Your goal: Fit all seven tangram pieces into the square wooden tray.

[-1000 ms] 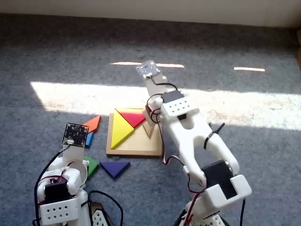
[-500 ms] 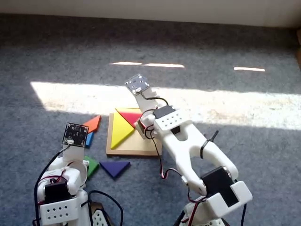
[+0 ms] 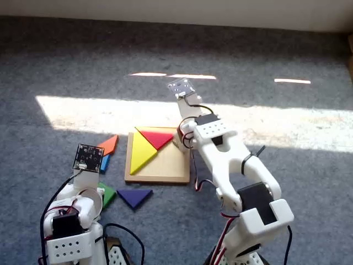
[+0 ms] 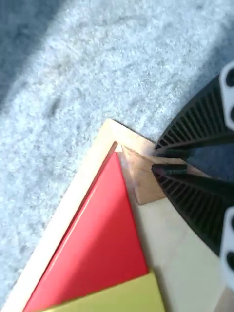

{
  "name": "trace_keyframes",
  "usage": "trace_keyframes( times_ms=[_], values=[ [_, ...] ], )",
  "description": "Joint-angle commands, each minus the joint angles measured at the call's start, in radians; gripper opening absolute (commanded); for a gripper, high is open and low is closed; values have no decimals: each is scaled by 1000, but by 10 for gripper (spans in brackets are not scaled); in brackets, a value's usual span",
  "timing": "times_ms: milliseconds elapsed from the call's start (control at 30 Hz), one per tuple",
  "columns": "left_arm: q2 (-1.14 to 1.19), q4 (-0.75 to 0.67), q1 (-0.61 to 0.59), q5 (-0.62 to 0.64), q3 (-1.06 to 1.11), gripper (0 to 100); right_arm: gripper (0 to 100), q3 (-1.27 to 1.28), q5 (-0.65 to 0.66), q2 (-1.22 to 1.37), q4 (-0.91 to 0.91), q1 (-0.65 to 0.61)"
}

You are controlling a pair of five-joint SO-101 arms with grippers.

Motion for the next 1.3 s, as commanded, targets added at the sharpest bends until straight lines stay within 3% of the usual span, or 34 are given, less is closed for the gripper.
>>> trace_keyframes(
  times_ms=[0, 267, 633, 967, 1267],
  values=[
    [-22, 6, -12, 6, 21, 6, 41, -39, 75, -12, -15, 19],
    [-22, 6, -12, 6, 21, 6, 41, -31, 74, -88, -28, -7],
    [-22, 6, -12, 6, 21, 6, 41, 291, 74, -656, 99, 4],
    [-22, 6, -12, 6, 21, 6, 44, 535, 74, -1267, 329, 220],
    [-22, 6, -12, 6, 21, 6, 45, 839, 74, -1676, 338, 398]
  ],
)
